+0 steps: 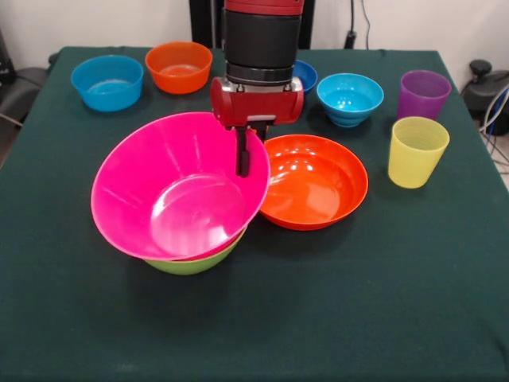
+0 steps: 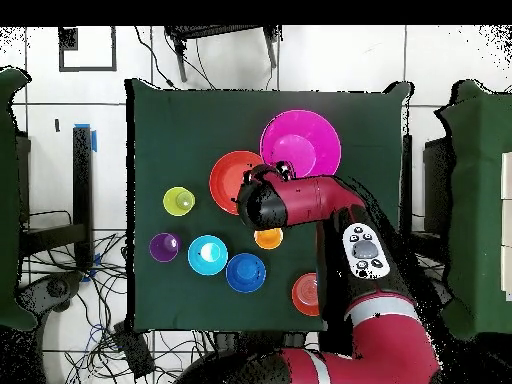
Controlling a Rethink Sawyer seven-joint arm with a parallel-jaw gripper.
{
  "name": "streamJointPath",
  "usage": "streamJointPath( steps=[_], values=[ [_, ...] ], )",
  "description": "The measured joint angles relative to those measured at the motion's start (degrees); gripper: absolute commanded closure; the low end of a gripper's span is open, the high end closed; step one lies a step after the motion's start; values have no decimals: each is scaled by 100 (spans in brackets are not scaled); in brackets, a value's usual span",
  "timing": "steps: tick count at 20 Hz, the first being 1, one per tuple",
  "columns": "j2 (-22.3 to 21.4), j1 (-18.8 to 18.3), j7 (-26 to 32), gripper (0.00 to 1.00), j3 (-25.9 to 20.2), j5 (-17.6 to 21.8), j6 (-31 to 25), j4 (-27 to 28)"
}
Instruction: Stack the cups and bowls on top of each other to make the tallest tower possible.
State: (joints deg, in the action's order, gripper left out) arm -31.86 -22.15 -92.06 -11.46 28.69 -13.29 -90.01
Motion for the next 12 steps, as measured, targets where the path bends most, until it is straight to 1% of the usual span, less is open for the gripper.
streamJointPath(
  steps=[12],
  values=[
    [41, 0, 0, 100, 27, -72, -1, 35]
  ],
)
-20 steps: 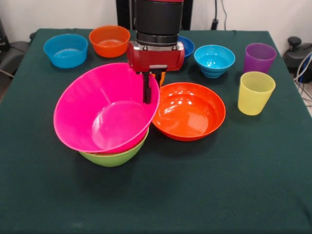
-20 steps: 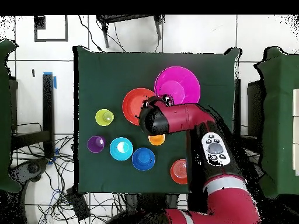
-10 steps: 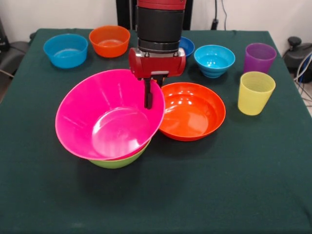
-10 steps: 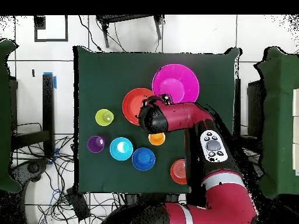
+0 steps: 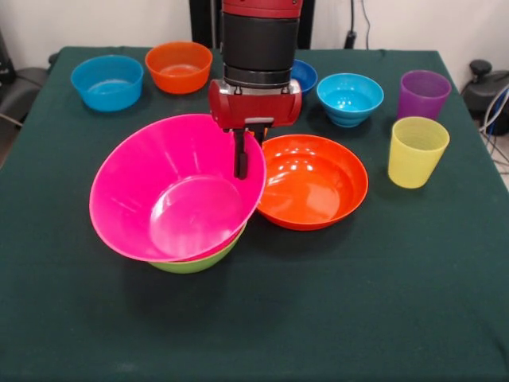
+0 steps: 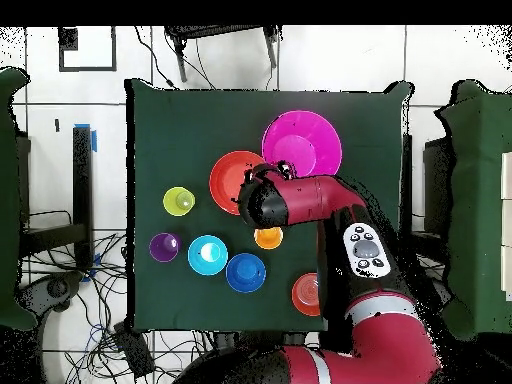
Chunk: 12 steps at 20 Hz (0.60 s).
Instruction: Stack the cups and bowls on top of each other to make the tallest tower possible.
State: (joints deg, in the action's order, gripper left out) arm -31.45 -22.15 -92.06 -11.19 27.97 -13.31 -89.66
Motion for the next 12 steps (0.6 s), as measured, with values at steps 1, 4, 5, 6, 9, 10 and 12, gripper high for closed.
streamJointPath(
  steps=[1, 4, 5, 6, 9, 10, 12],
  values=[
    [4, 0, 0, 100, 0, 0, 0, 0],
    [8, 0, 0, 100, 1, 0, 1, 0],
    [8, 0, 0, 100, 1, 0, 1, 0],
    [8, 0, 0, 100, 1, 0, 1, 1],
    [40, 1, 0, 100, 5, 0, 15, 25],
    [54, 1, 0, 100, 7, 0, 24, 31],
    [142, 1, 0, 100, 15, 0, 81, 79]
  ],
)
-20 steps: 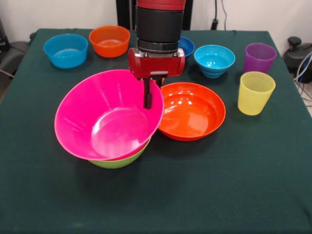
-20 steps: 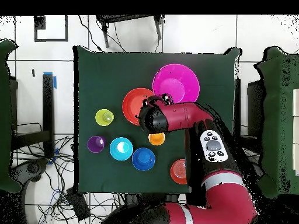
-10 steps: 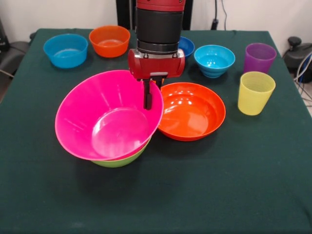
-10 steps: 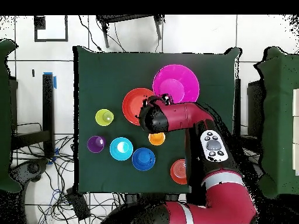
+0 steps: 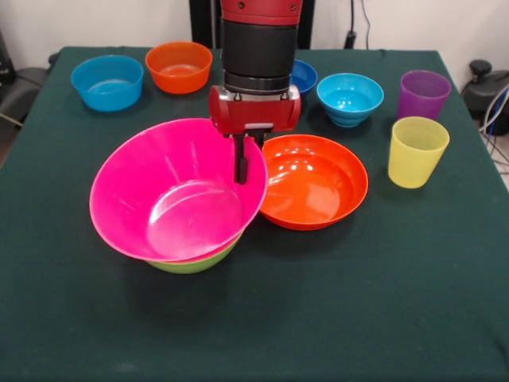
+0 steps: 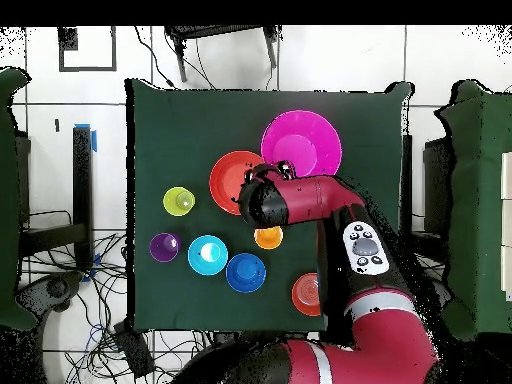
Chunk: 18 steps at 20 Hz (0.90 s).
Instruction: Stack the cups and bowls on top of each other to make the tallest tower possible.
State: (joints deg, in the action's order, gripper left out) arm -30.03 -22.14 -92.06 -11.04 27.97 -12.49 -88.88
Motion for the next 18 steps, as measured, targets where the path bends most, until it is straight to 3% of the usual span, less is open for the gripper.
streamJointPath(
  steps=[4, 5, 18],
  values=[
    [49, 1, 0, 100, 1, -1, 116, 49],
    [58, 0, 0, 0, 2, -1, 169, 53],
    [262, -1, 0, 0, 3, -1, 234, 56]
  ],
)
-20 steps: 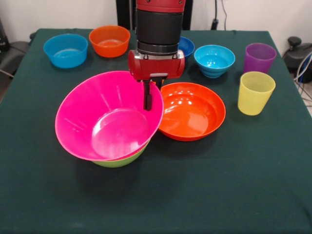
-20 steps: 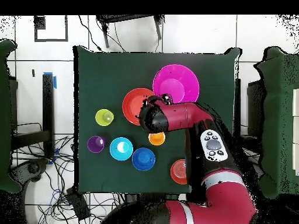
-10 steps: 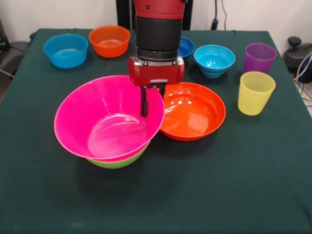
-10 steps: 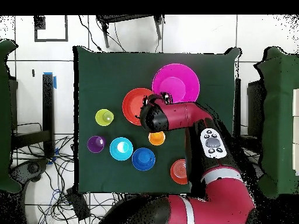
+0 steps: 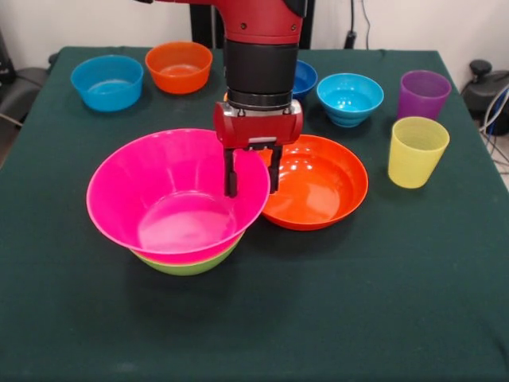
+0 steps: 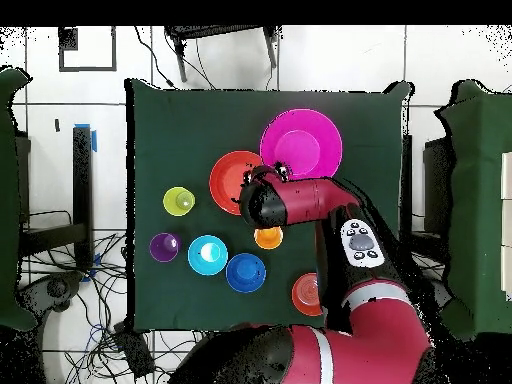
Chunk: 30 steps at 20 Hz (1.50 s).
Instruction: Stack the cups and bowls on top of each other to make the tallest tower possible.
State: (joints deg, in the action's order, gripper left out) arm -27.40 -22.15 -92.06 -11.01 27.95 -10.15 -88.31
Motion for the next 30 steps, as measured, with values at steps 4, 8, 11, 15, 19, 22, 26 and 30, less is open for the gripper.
streamJointPath(
  steps=[4, 8, 11, 15, 19, 22, 26, 30],
  values=[
    [27, 0, 0, 0, 1, 0, 1, 0],
    [27, 1, 0, 0, 6, 0, 1, 0],
    [9, -1, 0, 0, 5, 0, 0, -8],
    [-251, -72, 0, 0, -26, -80, -10, -186],
    [-706, -267, 0, 0, -114, -330, -177, -452],
    [-1117, -431, 0, 0, -157, -530, -422, -630],
    [-1499, -624, 0, 0, -235, -703, -715, -748],
    [-1812, -841, 0, 0, -380, -760, -921, -780]
  ],
)
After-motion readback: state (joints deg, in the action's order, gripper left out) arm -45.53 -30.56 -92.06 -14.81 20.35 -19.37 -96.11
